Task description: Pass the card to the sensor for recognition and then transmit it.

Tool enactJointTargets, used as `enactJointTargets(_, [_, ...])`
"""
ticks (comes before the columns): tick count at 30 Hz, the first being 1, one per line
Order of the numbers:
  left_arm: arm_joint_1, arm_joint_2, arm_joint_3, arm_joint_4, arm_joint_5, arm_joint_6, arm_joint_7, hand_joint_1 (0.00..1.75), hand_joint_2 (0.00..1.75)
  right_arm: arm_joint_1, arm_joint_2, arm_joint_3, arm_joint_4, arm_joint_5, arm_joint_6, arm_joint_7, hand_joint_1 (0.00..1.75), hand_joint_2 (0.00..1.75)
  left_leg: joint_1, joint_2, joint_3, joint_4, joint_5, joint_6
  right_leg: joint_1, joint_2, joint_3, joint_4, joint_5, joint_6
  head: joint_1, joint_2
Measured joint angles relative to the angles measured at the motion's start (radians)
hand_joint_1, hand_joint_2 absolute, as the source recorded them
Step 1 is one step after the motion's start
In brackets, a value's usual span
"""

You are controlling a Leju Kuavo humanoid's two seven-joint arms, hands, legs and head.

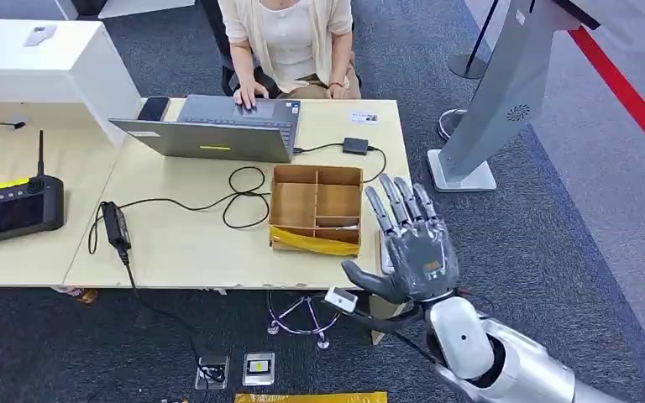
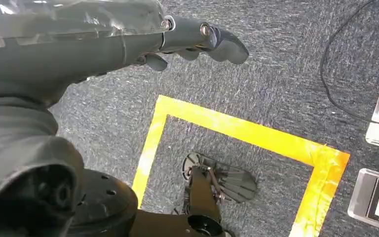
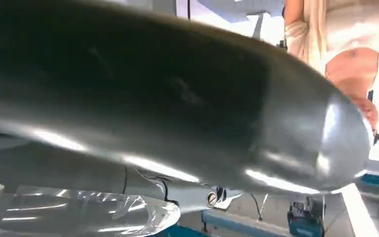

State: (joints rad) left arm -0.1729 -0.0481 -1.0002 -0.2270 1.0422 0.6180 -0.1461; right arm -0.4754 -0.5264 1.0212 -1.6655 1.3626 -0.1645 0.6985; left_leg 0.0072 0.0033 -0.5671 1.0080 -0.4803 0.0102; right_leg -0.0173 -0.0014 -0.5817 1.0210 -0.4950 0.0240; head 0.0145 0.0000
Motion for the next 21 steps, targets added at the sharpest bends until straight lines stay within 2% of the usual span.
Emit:
enactJointTargets(1, [0.000, 0.000, 0.000, 0.000, -0.002, -0.001, 0.002, 0.00, 0.00, 0.003, 0.004, -0.001, 0.000, -0.012, 0.009, 0.000, 0.00, 0.00, 0.000, 0.000, 0.000, 0.000, 0.000, 0.000, 0.000, 0.000, 0.000, 0.000, 0.000, 0.000, 0.000, 0.000])
enactJointTargets(2, [0.000, 0.000, 0.000, 0.000, -0.003, -0.001, 0.004, 0.00, 0.00, 0.005, 0.006, -0.001, 0.000, -0.020, 0.017, 0.000, 0.00, 1.75, 0.000, 0.000, 0.000, 0.000, 0.000, 0.000, 0.000, 0.000, 0.000, 0.000, 0.000, 0.000, 0.000, 0.000])
enactJointTargets(6, [0.001, 0.000, 0.000, 0.000, -0.011, -0.014, 0.009, 0.00, 0.00, 0.011, 0.021, 0.000, 0.000, -0.053, 0.076, 0.000, 0.00, 1.75, 0.000, 0.000, 0.000, 0.000, 0.000, 0.000, 0.000, 0.000, 0.000, 0.000, 0.000, 0.000, 0.000, 0.000])
enactJointTargets(21, [0.000, 0.000, -0.001, -0.002, -0.034, -0.020, 0.021, 0.00, 0.00, 0.101, 0.066, -0.068, -0.064, 0.010, 0.166, 0.001, 0.00, 1.75, 0.000, 0.000, 0.000, 0.000, 0.000, 0.000, 0.000, -0.001, 0.000, 0.000, 0.000, 0.000, 0.000, 0.000])
